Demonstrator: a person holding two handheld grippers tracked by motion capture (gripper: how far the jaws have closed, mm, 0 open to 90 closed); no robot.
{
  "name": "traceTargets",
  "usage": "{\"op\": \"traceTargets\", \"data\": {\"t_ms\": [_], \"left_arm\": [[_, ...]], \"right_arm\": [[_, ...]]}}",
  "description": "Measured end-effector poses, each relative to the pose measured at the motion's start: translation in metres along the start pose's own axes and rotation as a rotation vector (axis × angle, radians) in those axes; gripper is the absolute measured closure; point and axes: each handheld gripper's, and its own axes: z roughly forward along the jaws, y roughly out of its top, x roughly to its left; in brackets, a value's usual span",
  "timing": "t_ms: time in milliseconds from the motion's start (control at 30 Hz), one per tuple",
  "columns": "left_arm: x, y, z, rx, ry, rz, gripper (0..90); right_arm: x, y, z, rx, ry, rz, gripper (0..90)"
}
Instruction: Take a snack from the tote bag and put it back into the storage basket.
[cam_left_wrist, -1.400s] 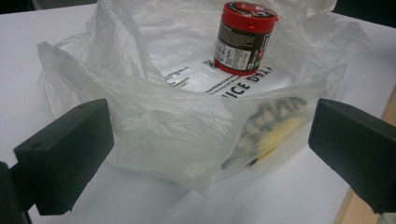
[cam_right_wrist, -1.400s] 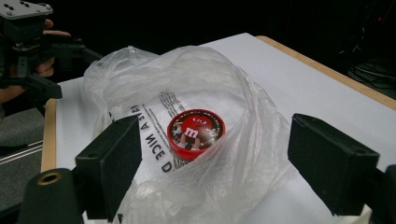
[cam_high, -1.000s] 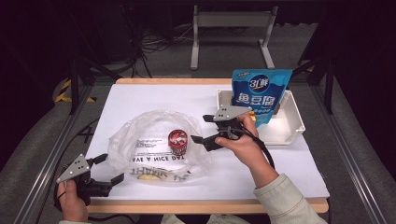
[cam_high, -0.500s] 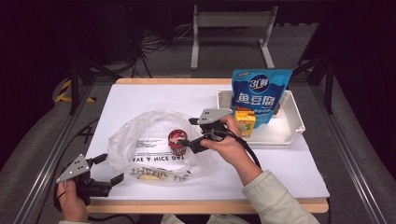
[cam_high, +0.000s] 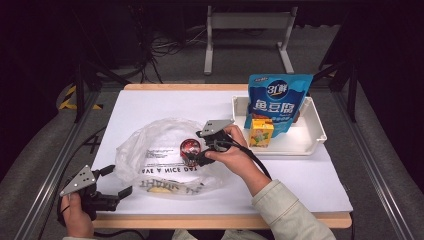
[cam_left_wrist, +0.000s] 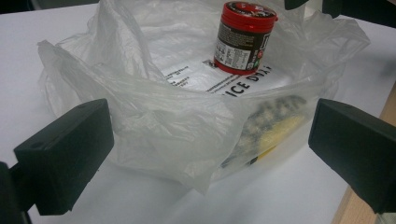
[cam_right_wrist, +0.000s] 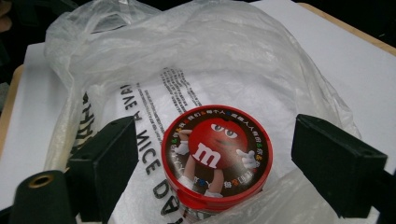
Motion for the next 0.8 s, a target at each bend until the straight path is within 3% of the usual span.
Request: {"op": "traceTargets", "data": {"t_ms": [400,800], "left_arm": [[0.000,0.000,0.000,0.001,0.001,-0.003,0.6],[0.000,0.000,0.000,0.000,-0.001,-0.002,0.6]], "right_arm": [[-0.005,-0.017,0.022,0.086,-0.005,-0.008,12.9],[-0.004,-0.027,0.039,0.127,-0.006,-0.016,12.9]]}}
